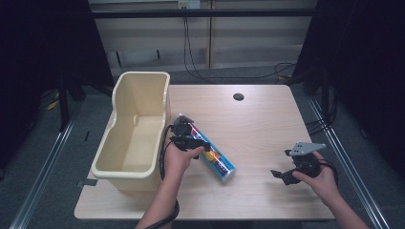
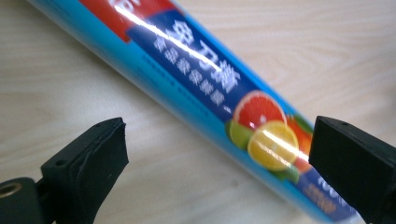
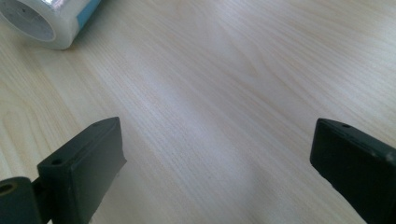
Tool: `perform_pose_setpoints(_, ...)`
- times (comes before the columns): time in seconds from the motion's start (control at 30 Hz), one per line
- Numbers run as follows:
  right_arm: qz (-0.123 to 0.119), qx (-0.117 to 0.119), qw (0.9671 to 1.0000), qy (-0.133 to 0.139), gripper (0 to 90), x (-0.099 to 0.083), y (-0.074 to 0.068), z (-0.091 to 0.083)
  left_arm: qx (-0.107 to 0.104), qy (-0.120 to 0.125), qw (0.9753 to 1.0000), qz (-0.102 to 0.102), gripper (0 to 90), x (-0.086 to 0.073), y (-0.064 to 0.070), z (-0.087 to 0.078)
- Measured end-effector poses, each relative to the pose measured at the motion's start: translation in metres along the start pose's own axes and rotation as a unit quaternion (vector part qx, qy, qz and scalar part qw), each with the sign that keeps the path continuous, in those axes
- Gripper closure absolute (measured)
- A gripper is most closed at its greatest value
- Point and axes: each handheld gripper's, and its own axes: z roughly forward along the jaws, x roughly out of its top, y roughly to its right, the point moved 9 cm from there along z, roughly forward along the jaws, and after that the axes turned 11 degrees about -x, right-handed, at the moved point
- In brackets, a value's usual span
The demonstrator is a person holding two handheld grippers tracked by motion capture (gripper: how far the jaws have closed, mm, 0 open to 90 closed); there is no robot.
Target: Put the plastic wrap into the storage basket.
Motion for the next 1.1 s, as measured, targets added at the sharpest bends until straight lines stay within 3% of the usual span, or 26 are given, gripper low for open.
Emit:
perform_pose_setpoints(0.1,-0.004,0.001,1.0000,-0.001,2.7,0.000,-0.001,0.000,-0.005,-0.001,0.9998,-0.020,4.3,0.006,0.003,0.003)
perform_pose_setpoints(0.2,-0.010,0.002,0.9999,0.001,2.7,0.000,-0.002,0.000,0.017,0.001,0.9995,-0.027,5.0,0.012,0.001,0.005)
perform_pose_setpoints(0.47,-0.010,-0.001,0.9999,-0.003,2.7,-0.002,-0.001,-0.001,0.026,0.002,0.9984,-0.050,5.2,0.021,0.000,0.009)
perform_pose_setpoints(0.53,-0.007,-0.001,1.0000,-0.002,2.7,-0.002,-0.001,-0.001,0.029,0.006,0.9975,-0.065,5.8,0.024,0.001,0.010)
perform_pose_setpoints(0.8,-0.006,-0.003,1.0000,-0.002,2.7,-0.002,0.000,-0.002,0.040,-0.005,0.9951,-0.090,5.1,0.025,-0.004,0.019)
perform_pose_setpoints(1.1,-0.002,-0.001,1.0000,0.000,2.7,-0.002,0.000,-0.002,0.045,-0.004,0.9939,-0.101,5.0,0.026,-0.008,0.028)
